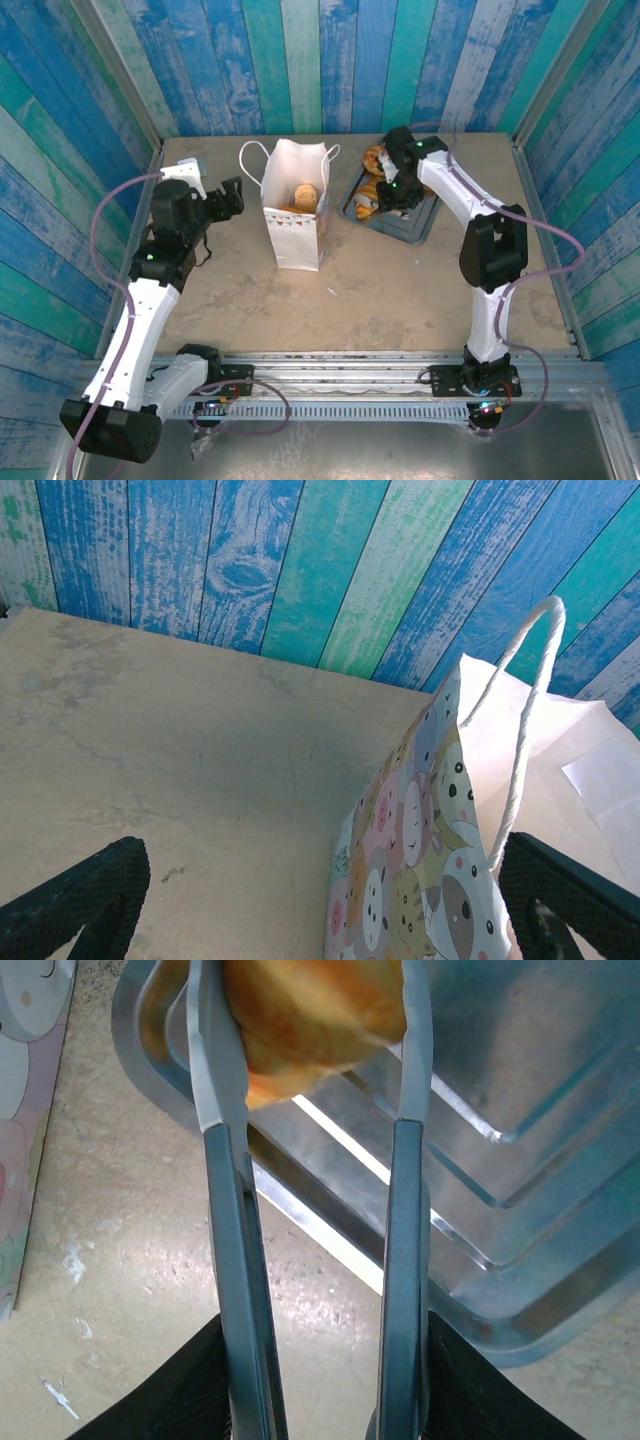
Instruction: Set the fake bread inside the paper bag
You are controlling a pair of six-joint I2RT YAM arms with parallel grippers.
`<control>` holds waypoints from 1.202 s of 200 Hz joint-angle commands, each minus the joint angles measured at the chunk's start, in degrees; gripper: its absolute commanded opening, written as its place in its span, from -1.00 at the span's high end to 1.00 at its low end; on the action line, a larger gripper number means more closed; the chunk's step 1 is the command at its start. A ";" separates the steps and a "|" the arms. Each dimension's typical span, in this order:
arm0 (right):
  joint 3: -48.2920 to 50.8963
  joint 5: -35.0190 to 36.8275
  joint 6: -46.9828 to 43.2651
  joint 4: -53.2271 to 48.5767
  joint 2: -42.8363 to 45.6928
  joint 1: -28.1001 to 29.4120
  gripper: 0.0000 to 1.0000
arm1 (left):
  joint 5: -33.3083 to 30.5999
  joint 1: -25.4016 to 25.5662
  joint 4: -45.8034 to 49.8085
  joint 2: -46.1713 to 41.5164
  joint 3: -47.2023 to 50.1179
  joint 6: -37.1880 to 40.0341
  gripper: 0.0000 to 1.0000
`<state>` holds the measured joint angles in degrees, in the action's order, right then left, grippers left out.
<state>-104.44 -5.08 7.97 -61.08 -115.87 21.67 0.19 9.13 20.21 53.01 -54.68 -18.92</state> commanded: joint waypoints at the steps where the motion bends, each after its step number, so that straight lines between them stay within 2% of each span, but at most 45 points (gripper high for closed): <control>1: 1.79 1.31 0.36 -1.08 5.10 0.55 0.10 | 1.79 0.19 -0.52 -0.98 -1.39 -0.83 -0.88; 74: 8.42 3.65 1.80 -1.07 17.12 1.35 0.11 | 6.74 0.19 0.57 0.24 -3.44 -3.38 -0.88; 113: 9.43 5.02 2.34 -2.35 23.80 2.54 0.11 | 13.87 0.19 1.85 3.57 -5.76 -3.41 -1.00; 130: 9.35 5.22 2.58 -3.07 26.29 3.17 0.11 | 16.62 0.19 1.68 5.66 -6.53 -3.47 -0.95; 161: 8.76 4.91 3.53 -3.68 30.27 4.06 0.11 | 17.97 0.19 0.45 8.74 -6.82 -4.50 -0.90; 198: 6.60 5.00 4.28 -4.64 34.67 4.90 0.12 | 22.67 0.19 -2.98 11.53 -6.17 -6.08 -0.67; 240: 3.75 4.89 4.35 -4.31 38.54 6.18 0.11 | 24.92 0.19 -5.02 13.87 -5.30 -7.12 -0.54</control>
<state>-97.41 -0.58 11.79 -66.13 -80.29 27.07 22.02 9.13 18.13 65.36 -60.16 -25.06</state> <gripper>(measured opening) 0.447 0.785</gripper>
